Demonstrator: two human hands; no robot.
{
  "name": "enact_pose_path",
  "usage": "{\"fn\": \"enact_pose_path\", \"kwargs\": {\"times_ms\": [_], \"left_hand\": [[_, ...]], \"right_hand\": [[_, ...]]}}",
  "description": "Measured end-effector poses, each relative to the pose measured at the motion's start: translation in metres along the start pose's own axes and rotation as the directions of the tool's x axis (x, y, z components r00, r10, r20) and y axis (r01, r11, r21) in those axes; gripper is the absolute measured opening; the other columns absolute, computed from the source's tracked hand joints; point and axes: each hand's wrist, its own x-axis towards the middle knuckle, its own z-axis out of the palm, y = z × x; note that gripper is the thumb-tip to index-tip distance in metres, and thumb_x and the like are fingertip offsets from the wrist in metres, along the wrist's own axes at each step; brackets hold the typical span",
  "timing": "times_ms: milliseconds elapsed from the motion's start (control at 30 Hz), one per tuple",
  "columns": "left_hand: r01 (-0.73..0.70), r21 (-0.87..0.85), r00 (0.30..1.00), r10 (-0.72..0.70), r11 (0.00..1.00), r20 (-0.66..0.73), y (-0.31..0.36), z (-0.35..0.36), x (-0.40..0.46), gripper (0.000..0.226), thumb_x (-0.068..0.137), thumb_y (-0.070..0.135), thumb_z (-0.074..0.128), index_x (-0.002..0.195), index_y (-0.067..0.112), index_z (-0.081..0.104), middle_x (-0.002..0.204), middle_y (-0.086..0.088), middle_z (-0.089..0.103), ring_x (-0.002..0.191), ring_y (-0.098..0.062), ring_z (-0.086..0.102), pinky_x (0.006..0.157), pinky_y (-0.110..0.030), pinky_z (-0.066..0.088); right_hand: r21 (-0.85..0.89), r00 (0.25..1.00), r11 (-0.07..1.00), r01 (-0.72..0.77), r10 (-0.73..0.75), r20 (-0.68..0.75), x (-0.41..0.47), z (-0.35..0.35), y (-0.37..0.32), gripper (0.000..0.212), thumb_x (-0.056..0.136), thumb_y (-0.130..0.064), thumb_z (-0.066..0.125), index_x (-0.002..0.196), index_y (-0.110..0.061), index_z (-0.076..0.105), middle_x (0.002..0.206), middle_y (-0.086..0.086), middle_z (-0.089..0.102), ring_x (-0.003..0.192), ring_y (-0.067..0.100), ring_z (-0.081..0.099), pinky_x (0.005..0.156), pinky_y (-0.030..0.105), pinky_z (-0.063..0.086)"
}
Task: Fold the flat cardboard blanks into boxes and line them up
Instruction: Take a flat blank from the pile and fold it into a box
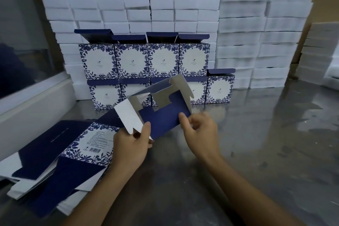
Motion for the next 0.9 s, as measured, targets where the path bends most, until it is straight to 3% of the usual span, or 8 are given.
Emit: {"fn": "enact_pose_path", "kwargs": {"times_ms": [67,167,267,333,567,733,900], "left_hand": [[0.047,-0.025,0.999,-0.047,0.999,0.001,0.002,0.004,-0.003,0.028,0.091,0.022,0.067,0.063,0.015,0.066,0.062,0.001,0.071,0.058,-0.019,0.072,0.060,-0.035,0.059],[0.099,-0.034,0.994,-0.098,0.994,0.038,0.003,0.007,-0.007,0.023,0.090,0.024,0.066,0.070,0.013,0.068,0.068,0.001,0.074,0.058,-0.017,0.072,0.057,-0.030,0.057],[0.120,-0.030,0.991,-0.118,0.992,0.070,0.004,0.009,-0.008,0.021,0.091,0.022,0.065,0.074,0.011,0.068,0.069,-0.001,0.074,0.058,-0.017,0.072,0.049,-0.019,0.053],[0.135,-0.049,0.989,-0.131,0.990,0.075,0.004,0.009,-0.008,0.019,0.092,0.019,0.064,0.076,0.009,0.069,0.068,-0.002,0.074,0.059,-0.018,0.072,0.048,-0.018,0.053],[0.078,0.004,0.991,-0.078,0.997,0.110,0.005,0.009,-0.010,0.017,0.091,0.023,0.066,0.076,0.015,0.069,0.069,0.004,0.074,0.057,-0.016,0.071,0.052,-0.025,0.054],[0.044,0.046,0.994,-0.048,0.998,0.093,0.007,0.004,-0.009,0.029,0.092,0.024,0.066,0.064,0.012,0.066,0.061,0.004,0.070,0.053,-0.011,0.069,0.043,-0.010,0.044],[0.003,0.086,0.989,-0.016,0.996,0.150,0.007,0.004,-0.012,0.033,0.091,0.029,0.065,0.070,0.005,0.066,0.062,-0.001,0.069,0.054,-0.015,0.068,0.054,-0.026,0.048]], "right_hand": [[-0.041,0.982,0.999,-0.020,0.027,0.188,-0.005,0.003,-0.002,0.052,0.096,-0.046,0.060,0.061,-0.008,0.066,0.056,0.009,0.058,0.056,0.019,0.056,0.061,0.037,0.045],[0.033,0.896,0.999,0.010,-0.023,0.442,-0.014,0.006,-0.007,0.051,0.099,-0.048,0.055,0.070,-0.009,0.071,0.061,0.008,0.065,0.061,0.019,0.061,0.066,0.037,0.050],[0.067,0.824,0.996,0.059,-0.087,0.561,-0.020,0.011,-0.010,0.051,0.105,-0.039,0.048,0.073,-0.005,0.067,0.066,0.006,0.065,0.061,0.017,0.059,0.072,0.042,0.051],[0.084,0.825,0.995,0.048,-0.087,0.558,-0.021,0.013,-0.012,0.046,0.106,-0.033,0.046,0.069,-0.012,0.064,0.063,-0.003,0.061,0.057,0.008,0.054,0.071,0.039,0.049],[0.159,0.864,0.982,-0.100,0.006,0.504,-0.017,0.019,-0.004,0.052,0.104,-0.029,0.052,0.056,-0.008,0.058,0.053,0.000,0.056,0.048,0.006,0.049,0.061,0.028,0.043],[0.319,0.932,0.916,-0.243,0.130,0.338,-0.002,0.014,0.004,0.052,0.101,-0.036,0.055,0.053,-0.018,0.053,0.043,-0.006,0.046,0.043,0.010,0.041,0.054,0.031,0.038],[0.267,0.930,0.930,-0.251,0.156,0.332,0.001,0.009,0.009,0.057,0.101,-0.028,0.057,0.045,-0.021,0.052,0.049,0.001,0.051,0.049,0.018,0.044,0.058,0.037,0.039]]}}
